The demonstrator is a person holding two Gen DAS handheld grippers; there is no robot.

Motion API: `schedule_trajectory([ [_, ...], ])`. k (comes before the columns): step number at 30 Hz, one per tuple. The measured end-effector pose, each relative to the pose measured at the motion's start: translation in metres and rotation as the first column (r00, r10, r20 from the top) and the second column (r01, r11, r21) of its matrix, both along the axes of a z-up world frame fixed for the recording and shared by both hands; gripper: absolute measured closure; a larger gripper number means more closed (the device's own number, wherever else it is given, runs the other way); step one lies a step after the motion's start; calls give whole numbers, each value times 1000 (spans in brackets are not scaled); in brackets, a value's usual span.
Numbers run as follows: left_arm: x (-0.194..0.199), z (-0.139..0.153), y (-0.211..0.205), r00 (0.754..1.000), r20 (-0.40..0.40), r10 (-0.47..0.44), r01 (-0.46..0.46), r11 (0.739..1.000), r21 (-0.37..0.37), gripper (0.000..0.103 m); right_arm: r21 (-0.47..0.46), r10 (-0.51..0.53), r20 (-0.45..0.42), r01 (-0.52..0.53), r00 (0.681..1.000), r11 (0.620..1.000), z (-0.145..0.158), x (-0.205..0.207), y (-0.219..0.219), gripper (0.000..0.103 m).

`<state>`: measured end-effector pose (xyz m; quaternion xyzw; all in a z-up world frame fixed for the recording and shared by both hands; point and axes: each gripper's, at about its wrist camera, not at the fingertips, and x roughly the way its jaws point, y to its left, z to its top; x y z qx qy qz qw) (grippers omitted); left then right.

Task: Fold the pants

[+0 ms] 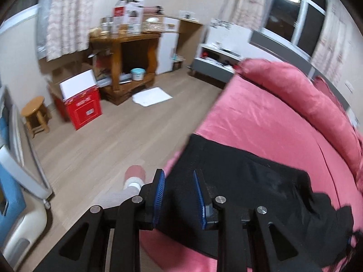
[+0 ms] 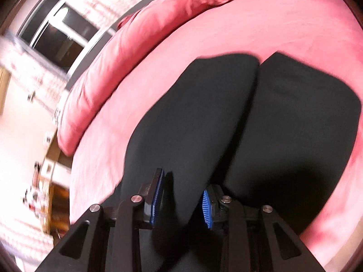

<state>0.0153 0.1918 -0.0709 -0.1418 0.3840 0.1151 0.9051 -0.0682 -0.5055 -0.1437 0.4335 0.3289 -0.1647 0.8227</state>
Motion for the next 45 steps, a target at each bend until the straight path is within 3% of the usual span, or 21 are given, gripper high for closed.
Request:
schedule_trajectory([
  [5, 13, -8, -44, 986, -35, -166, 167, 986, 26, 75, 43, -102, 12, 101, 995, 994, -10, 9, -46, 72],
  [7, 24, -16, -64, 963, -71, -260, 261, 965, -4, 73, 60, -115, 19, 113, 993, 992, -15, 15, -59, 73],
  [9, 33, -26, -85, 936, -102, -337, 336, 942, -28, 73, 76, -117, 6, 117, 993, 990, -18, 24, -68, 83],
  [10, 39, -32, -98, 912, -126, -389, 387, 921, -41, 73, 72, -115, 3, 114, 993, 991, -15, 26, -68, 94],
  [11, 43, -36, -106, 902, -139, -409, 408, 912, -40, 73, 65, -109, 11, 108, 994, 992, -10, 26, -68, 94],
  [18, 70, -65, -150, 849, -203, -488, 494, 869, -24, 73, -152, -73, 60, 82, 996, 985, 45, -18, -49, 95],
  [21, 71, -74, -158, 845, -218, -487, 500, 866, 5, 72, -174, -103, 33, 108, 994, 979, 44, -49, -46, 95],
  [25, 70, -78, -161, 845, -208, -493, 509, 860, 29, 71, -135, -155, -71, 144, 985, 980, 11, -80, -50, 95],
  [29, 66, -79, -156, 848, -200, -491, 503, 864, 10, 70, -21, -214, -67, 213, 975, 977, -20, -93, -53, 95],
  [32, 62, -79, -157, 848, -198, -492, 506, 862, 26, 69, -8, -224, -66, 224, 972, 974, -19, -93, -55, 90],
  [34, 60, -79, -158, 847, -196, -493, 509, 860, 37, 69, -43, -236, -85, 233, 968, 972, -11, -93, -52, 84],
  [38, 57, -77, -158, 853, -181, -489, 503, 864, 36, 69, -260, -323, -118, 285, 939, 923, 26, -103, -32, 77],
  [40, 54, -75, -159, 857, -168, -487, 498, 866, 33, 69, -371, -305, -98, 250, 947, 894, 46, -94, -11, 77],
  [42, 55, -73, -158, 858, -146, -493, 501, 865, 22, 69, -465, -187, -66, 136, 980, 875, 67, -77, 21, 77],
  [43, 55, -71, -158, 857, -134, -497, 503, 864, 12, 69, -475, -132, -58, 89, 990, 876, 71, -67, 32, 77],
  [45, 59, -68, -159, 857, -115, -502, 506, 863, 3, 69, -433, 90, -28, -93, 996, 897, 75, -30, 69, 76],
])
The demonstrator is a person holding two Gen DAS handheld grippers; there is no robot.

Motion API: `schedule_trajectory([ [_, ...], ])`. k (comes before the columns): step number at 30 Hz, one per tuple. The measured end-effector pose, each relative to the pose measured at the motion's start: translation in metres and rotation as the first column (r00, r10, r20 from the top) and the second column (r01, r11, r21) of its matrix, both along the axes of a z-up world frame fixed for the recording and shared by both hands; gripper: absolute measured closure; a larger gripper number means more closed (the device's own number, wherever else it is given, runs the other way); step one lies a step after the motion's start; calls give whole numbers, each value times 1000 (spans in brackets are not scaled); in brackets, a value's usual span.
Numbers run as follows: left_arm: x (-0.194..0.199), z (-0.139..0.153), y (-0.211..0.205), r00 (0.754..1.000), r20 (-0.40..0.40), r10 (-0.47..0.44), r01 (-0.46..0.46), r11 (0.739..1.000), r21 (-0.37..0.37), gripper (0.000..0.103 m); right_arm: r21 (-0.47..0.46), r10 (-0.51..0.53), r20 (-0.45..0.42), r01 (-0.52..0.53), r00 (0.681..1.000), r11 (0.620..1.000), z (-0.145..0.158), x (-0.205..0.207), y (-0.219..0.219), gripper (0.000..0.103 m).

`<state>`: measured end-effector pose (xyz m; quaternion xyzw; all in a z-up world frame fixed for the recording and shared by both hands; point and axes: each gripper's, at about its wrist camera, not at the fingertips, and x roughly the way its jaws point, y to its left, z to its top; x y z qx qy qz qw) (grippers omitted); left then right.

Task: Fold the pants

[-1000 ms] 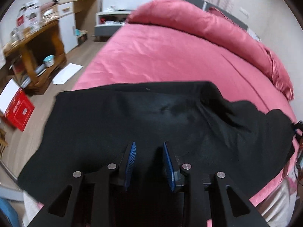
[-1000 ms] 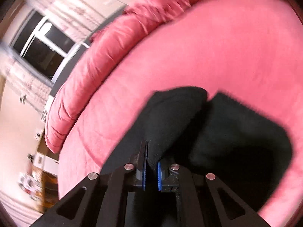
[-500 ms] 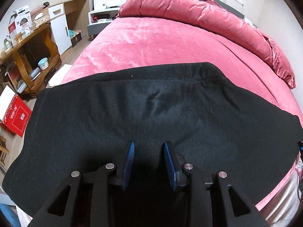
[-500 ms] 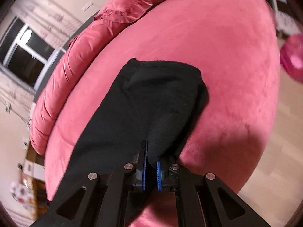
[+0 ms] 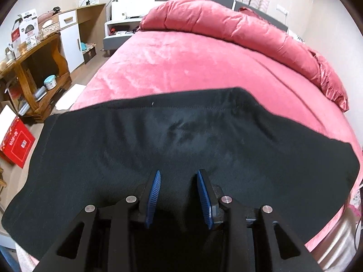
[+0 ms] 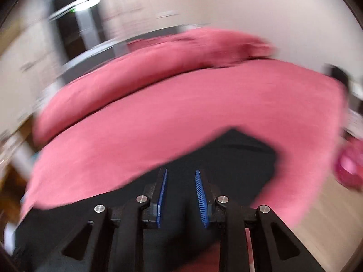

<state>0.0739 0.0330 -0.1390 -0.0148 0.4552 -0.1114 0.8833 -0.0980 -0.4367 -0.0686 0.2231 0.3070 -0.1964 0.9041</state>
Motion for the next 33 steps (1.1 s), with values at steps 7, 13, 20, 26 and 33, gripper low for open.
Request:
schedule_trajectory([
  [7, 20, -1, 8, 999, -8, 36, -36, 999, 9, 69, 199, 552, -3, -540, 834, 818, -32, 123, 150, 63],
  [13, 21, 0, 20, 998, -13, 62, -62, 998, -12, 69, 248, 748, -26, -720, 663, 648, -52, 207, 242, 62],
  [20, 35, -4, 10, 1000, -28, 4, -5, 999, -35, 62, 398, 799, -80, -716, 595, 573, -95, 255, 280, 58],
  [26, 56, -11, 4, 1000, -25, 2, -2, 1000, 3, 61, 378, 780, -120, -698, 614, 608, -111, 284, 297, 95],
  [33, 70, -14, -3, 997, -73, 31, -25, 997, 79, 61, 376, 762, -64, -692, 645, 617, -119, 283, 292, 97],
])
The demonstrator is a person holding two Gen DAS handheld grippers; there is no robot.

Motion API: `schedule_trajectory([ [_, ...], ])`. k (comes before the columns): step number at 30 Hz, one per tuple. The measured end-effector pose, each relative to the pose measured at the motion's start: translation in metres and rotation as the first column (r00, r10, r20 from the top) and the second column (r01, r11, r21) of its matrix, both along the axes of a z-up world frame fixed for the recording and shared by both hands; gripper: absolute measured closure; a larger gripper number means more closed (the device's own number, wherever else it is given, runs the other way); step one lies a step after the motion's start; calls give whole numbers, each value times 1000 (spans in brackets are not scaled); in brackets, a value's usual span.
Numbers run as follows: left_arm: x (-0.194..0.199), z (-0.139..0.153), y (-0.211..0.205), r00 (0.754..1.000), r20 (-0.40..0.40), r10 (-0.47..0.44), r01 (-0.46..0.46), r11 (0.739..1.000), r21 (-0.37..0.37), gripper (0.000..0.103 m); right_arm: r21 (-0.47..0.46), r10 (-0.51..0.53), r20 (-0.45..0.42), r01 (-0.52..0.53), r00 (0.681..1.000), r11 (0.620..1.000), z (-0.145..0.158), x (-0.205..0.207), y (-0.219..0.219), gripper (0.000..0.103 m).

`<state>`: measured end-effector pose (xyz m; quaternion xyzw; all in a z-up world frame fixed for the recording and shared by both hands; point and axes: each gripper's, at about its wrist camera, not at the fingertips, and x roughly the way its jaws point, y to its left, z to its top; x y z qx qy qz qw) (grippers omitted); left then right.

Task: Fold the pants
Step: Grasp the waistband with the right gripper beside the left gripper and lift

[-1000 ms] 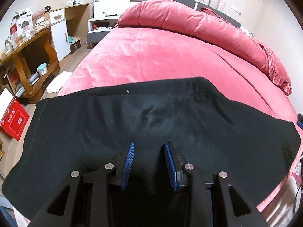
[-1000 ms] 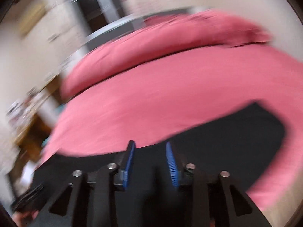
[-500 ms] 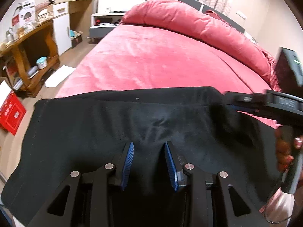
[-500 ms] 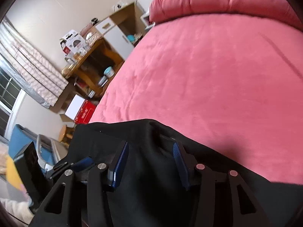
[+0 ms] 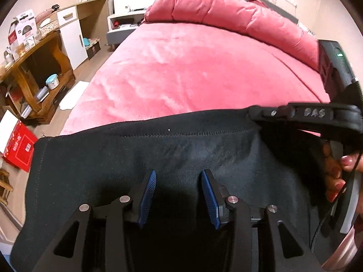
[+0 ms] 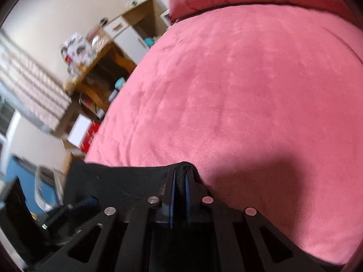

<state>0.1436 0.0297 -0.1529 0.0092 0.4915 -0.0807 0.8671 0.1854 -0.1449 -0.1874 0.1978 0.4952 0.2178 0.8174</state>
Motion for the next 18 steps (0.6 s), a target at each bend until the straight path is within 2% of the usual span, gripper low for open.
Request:
schedule_trajectory([
  [2, 1, 9, -1, 1000, -19, 8, -8, 999, -32, 61, 91, -36, 4, 35, 999, 995, 10, -7, -16, 93],
  [3, 1, 15, -3, 1000, -19, 3, -4, 998, -64, 61, 114, -73, 50, 67, 996, 991, 22, -17, -27, 89],
  [5, 0, 25, -10, 1000, -9, -22, 21, 995, -98, 61, 105, -137, 147, 122, 980, 987, 46, -41, -49, 86],
  [7, -1, 33, -23, 998, 9, -67, 67, 990, -124, 61, 83, -184, 187, 172, 965, 982, 59, -62, -67, 86],
  [9, -1, 36, -43, 991, 27, -133, 136, 981, -137, 61, 46, -215, 181, 210, 960, 977, 64, -88, -82, 86],
  [11, -1, 35, -62, 980, 39, -195, 198, 974, -112, 61, 12, -186, 158, 186, 970, 982, 60, -105, -84, 86],
  [14, 5, 26, -92, 956, 58, -289, 291, 956, -46, 61, -110, -87, 149, 104, 985, 988, 49, -121, -71, 90],
  [16, 15, 15, -108, 948, 37, -315, 315, 949, 20, 61, -189, -42, 132, 67, 990, 980, 35, -122, -56, 90],
  [18, 25, 6, -115, 947, 37, -318, 316, 947, 49, 61, -223, -50, 137, 80, 989, 972, 26, -119, -57, 90],
])
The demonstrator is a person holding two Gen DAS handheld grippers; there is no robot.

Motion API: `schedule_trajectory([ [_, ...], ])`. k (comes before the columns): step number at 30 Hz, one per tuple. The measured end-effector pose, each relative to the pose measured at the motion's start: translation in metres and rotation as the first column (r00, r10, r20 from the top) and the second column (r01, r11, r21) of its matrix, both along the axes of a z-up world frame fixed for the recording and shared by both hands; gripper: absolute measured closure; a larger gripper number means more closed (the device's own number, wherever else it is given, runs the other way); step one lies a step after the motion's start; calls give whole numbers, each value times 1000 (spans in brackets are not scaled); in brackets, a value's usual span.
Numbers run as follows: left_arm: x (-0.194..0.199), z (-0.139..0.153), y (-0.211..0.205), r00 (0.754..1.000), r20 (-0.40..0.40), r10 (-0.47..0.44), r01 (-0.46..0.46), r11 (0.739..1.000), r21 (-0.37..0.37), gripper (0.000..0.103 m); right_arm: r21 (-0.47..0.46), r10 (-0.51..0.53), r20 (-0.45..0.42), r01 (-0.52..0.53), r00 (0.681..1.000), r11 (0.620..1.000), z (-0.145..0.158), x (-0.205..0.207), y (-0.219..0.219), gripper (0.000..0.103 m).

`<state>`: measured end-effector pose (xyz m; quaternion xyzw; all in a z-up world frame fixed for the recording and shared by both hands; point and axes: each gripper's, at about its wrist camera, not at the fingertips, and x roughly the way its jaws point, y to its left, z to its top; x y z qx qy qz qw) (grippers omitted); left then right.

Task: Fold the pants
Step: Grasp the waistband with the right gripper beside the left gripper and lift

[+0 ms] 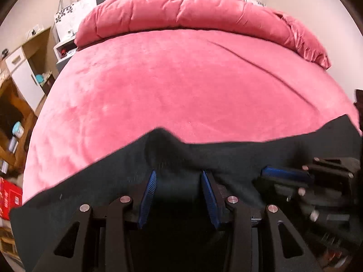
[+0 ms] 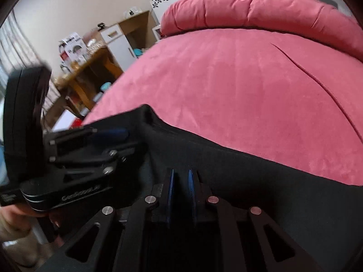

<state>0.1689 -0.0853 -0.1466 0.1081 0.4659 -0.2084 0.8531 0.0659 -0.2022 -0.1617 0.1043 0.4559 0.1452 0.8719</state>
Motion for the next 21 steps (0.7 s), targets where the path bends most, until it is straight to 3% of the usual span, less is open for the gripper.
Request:
schedule_trajectory([
  [2, 10, -5, -4, 1000, 27, 1, -1, 1000, 5, 58, -43, -43, 2, 43, 999, 998, -11, 10, -4, 103],
  [5, 19, -13, -9, 998, 66, -12, 9, 999, 53, 50, 34, -111, -20, 111, 994, 993, -23, 20, -19, 103],
  [10, 24, -18, 1, 996, 86, 0, 1, 1000, -13, 41, 45, -143, 18, 142, 990, 989, -26, 16, -25, 103],
  [12, 21, -17, 4, 996, 94, -11, 14, 999, -33, 41, 97, -147, 12, 145, 989, 985, -25, 14, -31, 103],
  [14, 17, -13, 11, 997, 80, -17, 22, 998, -56, 41, 209, -173, -27, 175, 985, 962, -23, 7, -49, 103],
  [16, 10, -6, 19, 997, 70, 14, -11, 999, -48, 42, 266, -217, -11, 212, 976, 940, -10, -13, -67, 96],
  [19, -7, 0, 26, 995, 87, 57, -53, 997, -53, 42, 200, -266, 42, 253, 963, 947, 9, -41, -78, 82],
  [21, -26, 4, 32, 994, 83, 68, -61, 995, -83, 42, 136, -290, 62, 280, 955, 950, 16, -62, -91, 80],
])
